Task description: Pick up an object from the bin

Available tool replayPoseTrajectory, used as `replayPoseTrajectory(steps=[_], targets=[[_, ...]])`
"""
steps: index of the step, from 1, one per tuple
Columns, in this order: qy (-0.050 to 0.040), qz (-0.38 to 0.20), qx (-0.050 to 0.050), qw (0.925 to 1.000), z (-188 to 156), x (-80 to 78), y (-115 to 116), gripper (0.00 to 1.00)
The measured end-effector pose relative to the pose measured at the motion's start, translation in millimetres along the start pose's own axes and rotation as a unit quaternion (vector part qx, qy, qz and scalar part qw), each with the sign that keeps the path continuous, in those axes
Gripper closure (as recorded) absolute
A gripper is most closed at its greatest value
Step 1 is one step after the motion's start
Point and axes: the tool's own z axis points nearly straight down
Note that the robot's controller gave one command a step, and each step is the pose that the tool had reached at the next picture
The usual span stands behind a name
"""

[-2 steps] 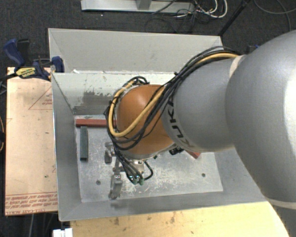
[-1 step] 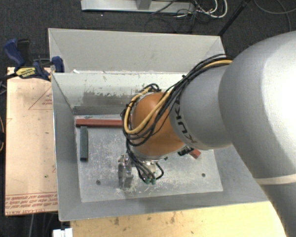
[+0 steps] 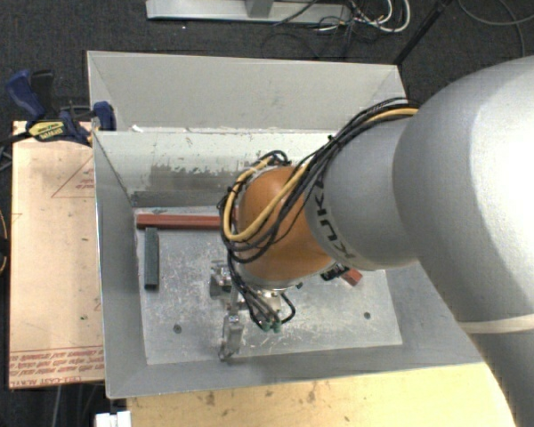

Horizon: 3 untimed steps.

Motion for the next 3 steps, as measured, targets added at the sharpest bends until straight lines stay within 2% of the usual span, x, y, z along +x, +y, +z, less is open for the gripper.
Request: replayPoseTrajectory(steps=[1, 2, 3], targets=[[0.0001, 0.0, 0.0, 1.0, 0, 0.0, 0, 0.0], [-0.0015, 0.068, 0.0, 0.9977, -25, -36.4, -41, 1.0], [-0.0012, 0.068, 0.0, 0.9977, -25, -36.2, -41, 0.0]])
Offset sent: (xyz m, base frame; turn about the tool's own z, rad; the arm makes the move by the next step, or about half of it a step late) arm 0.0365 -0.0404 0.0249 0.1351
